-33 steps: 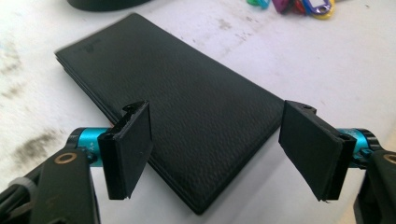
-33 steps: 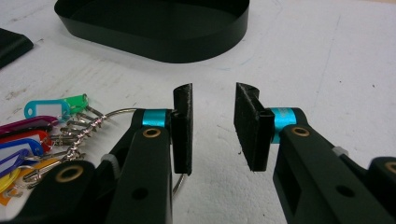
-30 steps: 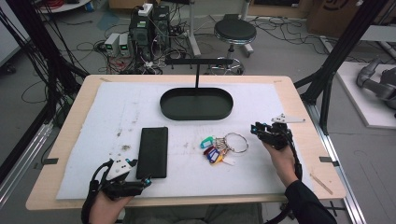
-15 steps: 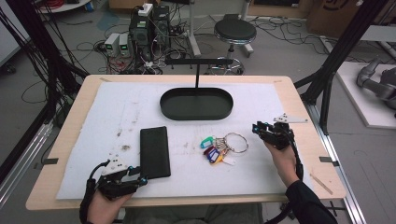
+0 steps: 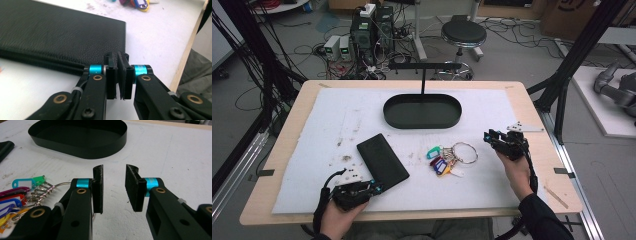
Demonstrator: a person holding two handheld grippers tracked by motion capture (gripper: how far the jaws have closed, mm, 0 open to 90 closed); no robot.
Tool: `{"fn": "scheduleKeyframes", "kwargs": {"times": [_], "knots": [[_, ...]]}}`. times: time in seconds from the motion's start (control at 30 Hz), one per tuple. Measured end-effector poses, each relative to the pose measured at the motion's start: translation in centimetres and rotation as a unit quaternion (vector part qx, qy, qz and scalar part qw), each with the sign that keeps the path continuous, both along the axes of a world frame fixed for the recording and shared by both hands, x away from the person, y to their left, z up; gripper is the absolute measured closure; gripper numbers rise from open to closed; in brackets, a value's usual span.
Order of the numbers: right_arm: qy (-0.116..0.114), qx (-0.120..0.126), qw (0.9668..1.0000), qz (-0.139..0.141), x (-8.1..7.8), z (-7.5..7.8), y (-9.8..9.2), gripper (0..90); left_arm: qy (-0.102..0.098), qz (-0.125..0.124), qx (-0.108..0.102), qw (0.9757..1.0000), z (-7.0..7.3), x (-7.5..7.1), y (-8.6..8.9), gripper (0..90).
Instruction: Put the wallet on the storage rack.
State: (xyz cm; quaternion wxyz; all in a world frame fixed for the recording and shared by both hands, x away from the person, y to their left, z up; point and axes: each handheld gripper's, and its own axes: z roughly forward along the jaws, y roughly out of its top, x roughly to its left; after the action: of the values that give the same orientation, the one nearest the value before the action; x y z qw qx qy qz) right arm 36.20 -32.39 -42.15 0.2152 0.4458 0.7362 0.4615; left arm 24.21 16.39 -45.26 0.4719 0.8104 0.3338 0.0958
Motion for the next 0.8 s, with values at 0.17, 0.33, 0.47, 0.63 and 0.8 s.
{"fn": "scheduleKeyframes", "kwargs": {"times": [0.17,0.33,0.47,0.63,0.8], "knots": [[-0.001,0.001,1.0,-0.002,-0.1,0.0,-0.1,69.8,-0.022,-0.015,0.006,0.9996,0.5,0.6,-0.5,86.2],[-0.004,0.003,1.0,-0.005,-0.1,0.1,-0.4,69.8,-0.061,0.043,-0.024,0.9969,2.2,2.3,2.3,59.8],[-0.004,0.003,1.0,-0.005,-0.2,0.1,-0.6,69.8,-0.065,0.071,-0.027,0.995,2.9,4.6,4.6,45.7],[-0.004,0.005,1.0,-0.007,-0.1,0.1,-0.6,69.8,-0.048,0.094,-0.031,0.994,2.5,8.7,7.0,42.2],[-0.005,0.005,1.0,-0.004,0.0,0.1,-0.7,69.7,-0.02,0.114,-0.006,0.9933,1.3,11.0,7.7,41.5]]}}
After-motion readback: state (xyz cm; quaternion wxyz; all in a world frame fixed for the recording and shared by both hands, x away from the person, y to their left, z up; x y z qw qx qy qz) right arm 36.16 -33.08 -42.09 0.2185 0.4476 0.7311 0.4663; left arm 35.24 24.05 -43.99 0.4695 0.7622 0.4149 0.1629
